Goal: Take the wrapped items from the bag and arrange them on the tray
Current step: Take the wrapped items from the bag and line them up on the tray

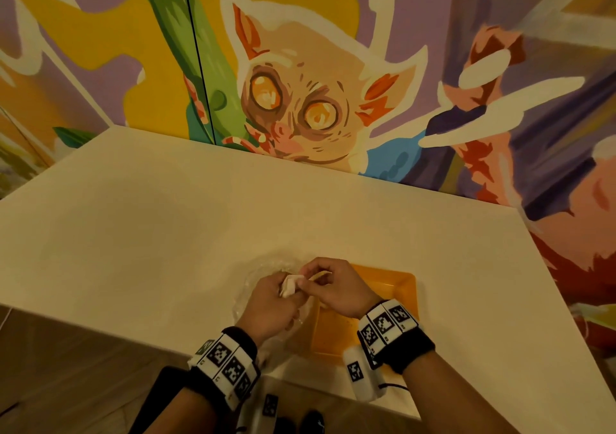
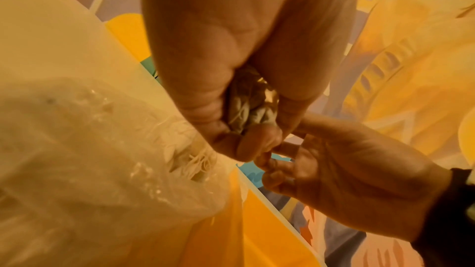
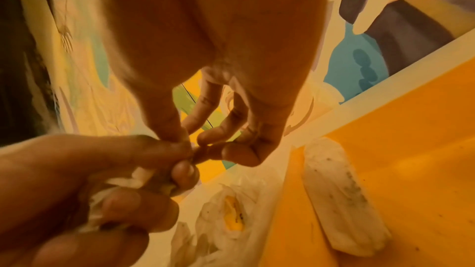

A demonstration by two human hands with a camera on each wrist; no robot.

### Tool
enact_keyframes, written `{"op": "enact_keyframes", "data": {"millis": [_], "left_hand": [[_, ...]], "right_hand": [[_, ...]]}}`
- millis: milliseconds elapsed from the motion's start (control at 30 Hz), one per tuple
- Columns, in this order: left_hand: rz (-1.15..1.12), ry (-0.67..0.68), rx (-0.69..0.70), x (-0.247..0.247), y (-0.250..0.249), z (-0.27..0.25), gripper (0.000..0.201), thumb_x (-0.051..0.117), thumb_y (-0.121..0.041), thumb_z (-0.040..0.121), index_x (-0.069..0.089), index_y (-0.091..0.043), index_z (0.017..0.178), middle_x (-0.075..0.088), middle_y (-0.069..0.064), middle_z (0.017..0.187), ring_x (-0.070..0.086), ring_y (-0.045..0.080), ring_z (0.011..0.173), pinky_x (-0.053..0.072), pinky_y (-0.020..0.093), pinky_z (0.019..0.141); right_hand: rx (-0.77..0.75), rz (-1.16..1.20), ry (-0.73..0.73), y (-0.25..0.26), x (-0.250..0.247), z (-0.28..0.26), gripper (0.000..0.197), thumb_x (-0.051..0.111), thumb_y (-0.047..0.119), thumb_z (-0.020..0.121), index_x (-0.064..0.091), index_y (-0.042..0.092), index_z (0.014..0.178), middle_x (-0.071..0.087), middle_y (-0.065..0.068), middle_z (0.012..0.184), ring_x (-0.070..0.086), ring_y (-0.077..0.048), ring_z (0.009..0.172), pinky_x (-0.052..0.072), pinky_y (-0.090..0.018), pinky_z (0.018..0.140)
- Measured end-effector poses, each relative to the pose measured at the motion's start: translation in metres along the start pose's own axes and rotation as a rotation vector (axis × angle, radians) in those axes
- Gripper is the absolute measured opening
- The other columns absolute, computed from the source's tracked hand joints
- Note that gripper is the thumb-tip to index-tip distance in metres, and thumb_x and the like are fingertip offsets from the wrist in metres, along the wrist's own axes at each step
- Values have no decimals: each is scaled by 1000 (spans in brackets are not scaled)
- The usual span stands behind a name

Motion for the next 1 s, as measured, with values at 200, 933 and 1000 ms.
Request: {"op": "enact_keyframes", "data": {"millis": [200,933,1000], "left_hand": [[-46,-35,13,-3,-1,-5,9,60,-14,93,65,-13,101,61,4,65,53,16,50,42,28,45],[368,-202,408,-27,-58,4,11,69,-23,88,75,-30,82,70,-12,80,63,2,73,45,16,67],[342,-199,392,-28,-58,6,13,69,-22,88,74,-30,79,71,-10,79,64,6,67,50,25,68]], "right_hand": [[19,109,-140,-5,-17,-1,8,69,15,89,66,9,93,68,-6,87,67,-17,71,53,-24,59],[-86,14,-284,-6,-37,-7,6,74,19,84,73,25,86,70,6,86,64,-12,80,51,-19,73],[-85,47,-304,-8,-39,-6,14,76,16,82,71,29,80,69,6,82,62,-10,76,51,-21,73]]}}
Point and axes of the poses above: each hand's wrist, its own z-axis towards the middle knuckle, its own x-axis out of the palm, y = z × x, the point moved 10 cm from there along z, towards the middle knuckle
